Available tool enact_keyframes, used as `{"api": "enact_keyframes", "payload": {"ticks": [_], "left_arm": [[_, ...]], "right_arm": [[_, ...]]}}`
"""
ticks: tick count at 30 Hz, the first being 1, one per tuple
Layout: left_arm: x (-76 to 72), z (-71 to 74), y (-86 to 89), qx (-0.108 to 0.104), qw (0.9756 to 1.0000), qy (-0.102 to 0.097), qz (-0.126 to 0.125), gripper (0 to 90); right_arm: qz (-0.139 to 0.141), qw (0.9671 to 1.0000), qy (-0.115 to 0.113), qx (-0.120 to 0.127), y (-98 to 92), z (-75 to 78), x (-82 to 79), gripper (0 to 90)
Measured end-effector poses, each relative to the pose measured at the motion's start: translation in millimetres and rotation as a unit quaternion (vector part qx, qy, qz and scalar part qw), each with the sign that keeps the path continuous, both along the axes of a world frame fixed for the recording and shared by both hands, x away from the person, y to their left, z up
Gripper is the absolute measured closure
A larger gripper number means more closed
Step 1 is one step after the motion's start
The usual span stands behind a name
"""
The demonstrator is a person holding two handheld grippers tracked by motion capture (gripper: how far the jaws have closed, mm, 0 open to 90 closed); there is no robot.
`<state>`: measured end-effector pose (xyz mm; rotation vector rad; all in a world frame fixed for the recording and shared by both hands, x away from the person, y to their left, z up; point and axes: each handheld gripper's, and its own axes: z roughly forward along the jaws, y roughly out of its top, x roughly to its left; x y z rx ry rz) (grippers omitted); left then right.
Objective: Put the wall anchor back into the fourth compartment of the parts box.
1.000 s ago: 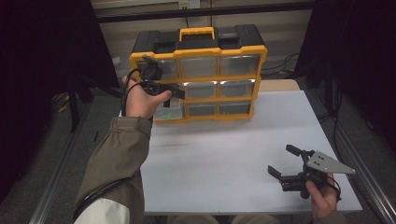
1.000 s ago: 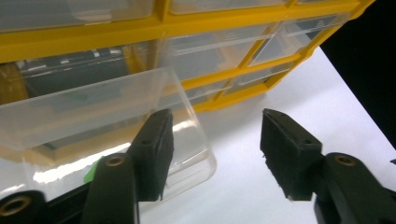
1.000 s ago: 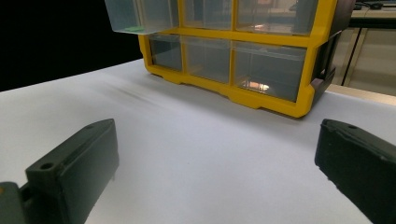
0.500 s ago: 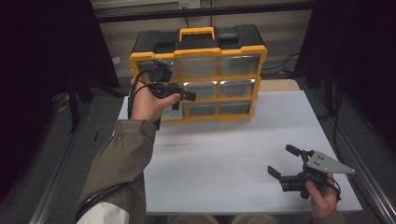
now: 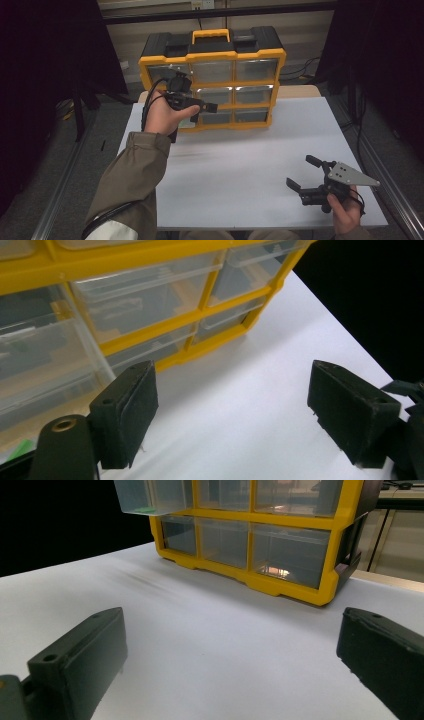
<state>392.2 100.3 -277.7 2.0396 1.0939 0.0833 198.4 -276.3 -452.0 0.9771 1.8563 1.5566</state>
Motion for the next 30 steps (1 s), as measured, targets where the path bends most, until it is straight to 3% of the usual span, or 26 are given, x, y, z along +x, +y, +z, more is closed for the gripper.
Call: {"api": "enact_keyframes", "payload": {"ticks": [2,14,30], "left_arm": [[-0.2,-2.2,-1.2,-0.009,1.0,0.001,-0.001,18.9],[-5.4,-11.2,-7.0,-0.001,0.9997,-0.004,-0.023,17.1],[-11.9,-23.7,-13.0,-0.013,0.9992,-0.004,-0.037,16.9]], "right_arm": [[0.0,1.0,-0.001,0.0,0.1,0.1,0.0,0.0],[0.001,1.0,-0.001,0.0,0.0,0.1,0.0,0.0],[0.002,1.0,0.0,-0.001,0.1,0.0,0.1,0.0]]}}
